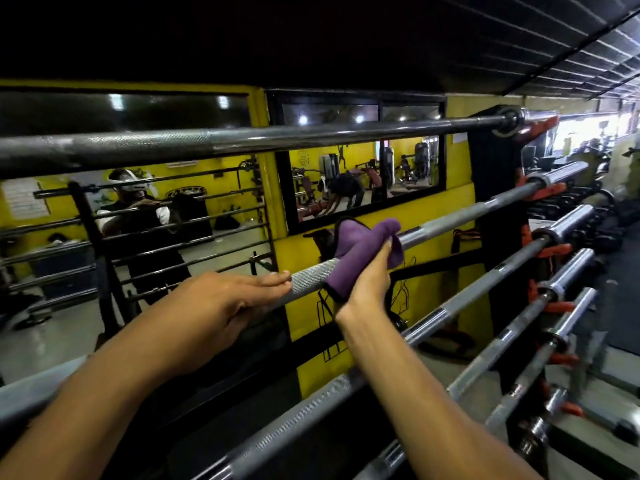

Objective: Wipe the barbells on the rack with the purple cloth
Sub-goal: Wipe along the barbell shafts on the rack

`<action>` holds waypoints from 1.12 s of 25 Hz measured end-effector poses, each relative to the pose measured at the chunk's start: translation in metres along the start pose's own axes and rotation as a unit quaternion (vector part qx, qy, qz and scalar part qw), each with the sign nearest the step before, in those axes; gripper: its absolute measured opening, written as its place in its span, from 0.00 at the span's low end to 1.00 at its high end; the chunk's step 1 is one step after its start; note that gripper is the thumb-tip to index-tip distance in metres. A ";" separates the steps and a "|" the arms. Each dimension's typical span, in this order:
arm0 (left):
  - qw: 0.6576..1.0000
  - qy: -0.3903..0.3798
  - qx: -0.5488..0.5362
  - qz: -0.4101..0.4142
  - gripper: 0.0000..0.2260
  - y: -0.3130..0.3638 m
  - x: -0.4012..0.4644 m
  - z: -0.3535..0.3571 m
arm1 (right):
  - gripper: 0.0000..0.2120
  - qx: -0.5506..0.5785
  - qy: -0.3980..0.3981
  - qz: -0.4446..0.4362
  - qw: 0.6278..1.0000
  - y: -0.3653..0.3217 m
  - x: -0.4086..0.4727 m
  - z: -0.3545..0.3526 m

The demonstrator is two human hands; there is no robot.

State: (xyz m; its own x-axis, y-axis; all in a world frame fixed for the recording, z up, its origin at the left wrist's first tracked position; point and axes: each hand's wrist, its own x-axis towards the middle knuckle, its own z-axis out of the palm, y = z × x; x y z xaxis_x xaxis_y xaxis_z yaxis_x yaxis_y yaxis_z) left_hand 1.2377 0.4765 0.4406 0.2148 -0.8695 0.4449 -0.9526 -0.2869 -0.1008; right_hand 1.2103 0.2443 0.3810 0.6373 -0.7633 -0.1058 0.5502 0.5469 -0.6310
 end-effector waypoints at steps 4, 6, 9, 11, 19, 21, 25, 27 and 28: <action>1.000 0.001 -0.022 0.004 0.25 0.004 0.001 0.000 | 0.24 -0.004 -0.060 -0.151 0.987 -0.061 0.036 -0.002; 1.000 0.000 -0.024 0.003 0.23 0.004 0.002 0.000 | 0.24 0.000 -0.031 -0.202 0.979 -0.071 0.062 -0.007; 0.999 0.005 -0.034 0.000 0.21 0.003 0.004 0.000 | 0.19 0.007 -0.010 -0.138 0.990 -0.055 0.038 -0.007; 0.999 0.007 -0.040 -0.001 0.21 0.003 0.005 0.000 | 0.22 -0.029 0.011 -0.069 0.997 -0.026 0.015 -0.002; 0.999 0.009 -0.030 -0.018 0.19 0.012 0.003 -0.003 | 0.28 -0.111 0.025 -0.118 0.986 -0.042 0.023 -0.027; 0.999 0.006 -0.033 -0.022 0.19 0.013 0.003 -0.004 | 0.27 -0.126 0.032 -0.121 0.984 -0.053 0.025 -0.030; 0.999 0.002 -0.028 -0.027 0.19 0.012 0.003 -0.003 | 0.25 -0.277 -0.020 -0.071 0.958 -0.023 0.004 -0.043; 0.999 -0.005 -0.022 -0.032 0.19 0.011 0.004 -0.003 | 0.23 -0.365 -0.083 -0.081 0.924 -0.023 -0.021 -0.052; 0.999 -0.005 -0.024 -0.033 0.19 0.012 0.003 -0.003 | 0.22 -0.386 -0.098 -0.099 0.912 -0.026 -0.036 -0.057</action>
State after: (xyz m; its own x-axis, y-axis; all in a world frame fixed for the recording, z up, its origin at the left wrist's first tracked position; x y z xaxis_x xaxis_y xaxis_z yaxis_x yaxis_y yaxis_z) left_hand 1.2263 0.4716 0.4436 0.2791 -0.8536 0.4397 -0.9456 -0.3242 -0.0291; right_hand 1.1419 0.2382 0.3576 0.6925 -0.7034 0.1603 0.1693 -0.0575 -0.9839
